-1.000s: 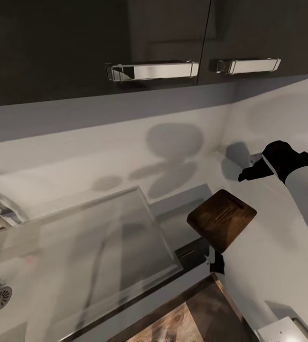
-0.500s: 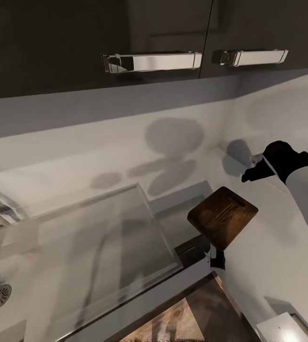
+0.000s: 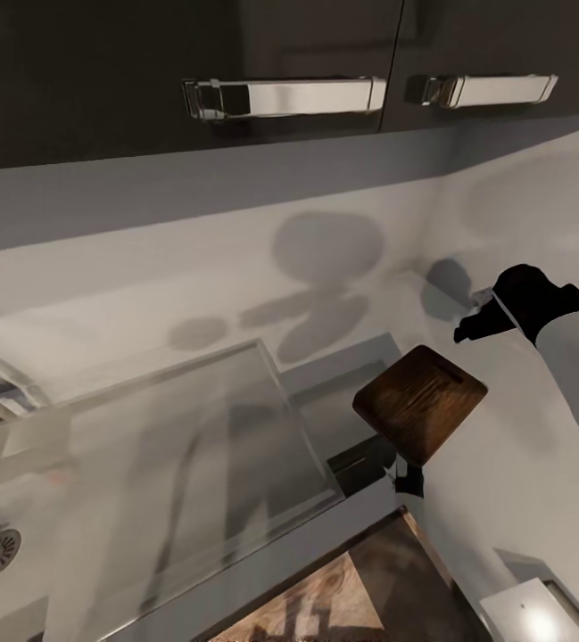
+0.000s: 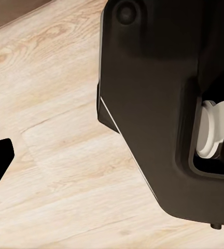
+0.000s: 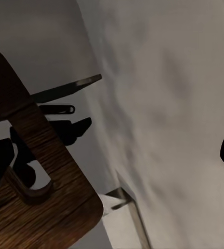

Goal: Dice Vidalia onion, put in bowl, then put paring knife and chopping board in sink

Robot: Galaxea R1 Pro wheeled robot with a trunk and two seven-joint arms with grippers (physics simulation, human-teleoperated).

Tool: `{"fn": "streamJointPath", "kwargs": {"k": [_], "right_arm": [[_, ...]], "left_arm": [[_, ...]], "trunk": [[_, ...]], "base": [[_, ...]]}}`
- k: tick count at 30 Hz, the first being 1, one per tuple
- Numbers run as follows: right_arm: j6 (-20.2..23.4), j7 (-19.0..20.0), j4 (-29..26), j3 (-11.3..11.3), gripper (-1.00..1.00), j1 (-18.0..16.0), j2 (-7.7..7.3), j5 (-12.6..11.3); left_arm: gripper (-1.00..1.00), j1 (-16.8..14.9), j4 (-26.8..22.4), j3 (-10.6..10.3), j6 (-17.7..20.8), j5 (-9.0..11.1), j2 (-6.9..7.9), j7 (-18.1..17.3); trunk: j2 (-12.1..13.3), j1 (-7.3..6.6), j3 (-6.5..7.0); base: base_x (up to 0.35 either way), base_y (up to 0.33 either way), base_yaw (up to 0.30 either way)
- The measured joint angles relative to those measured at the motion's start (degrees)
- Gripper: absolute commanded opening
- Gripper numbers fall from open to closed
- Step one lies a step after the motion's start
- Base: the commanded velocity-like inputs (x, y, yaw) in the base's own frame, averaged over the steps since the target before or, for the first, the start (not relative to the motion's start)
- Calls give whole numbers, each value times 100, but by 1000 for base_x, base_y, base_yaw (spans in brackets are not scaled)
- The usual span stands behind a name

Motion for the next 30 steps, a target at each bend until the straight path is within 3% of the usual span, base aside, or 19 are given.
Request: {"fn": "streamJointPath", "kwargs": {"k": [30], "right_arm": [[-18,0,0,0,100,0,21,0]], "left_arm": [[100,0,0,0,0,0,0,0]], "trunk": [[0,0,-276]], "base": [[0,0,0]]}}
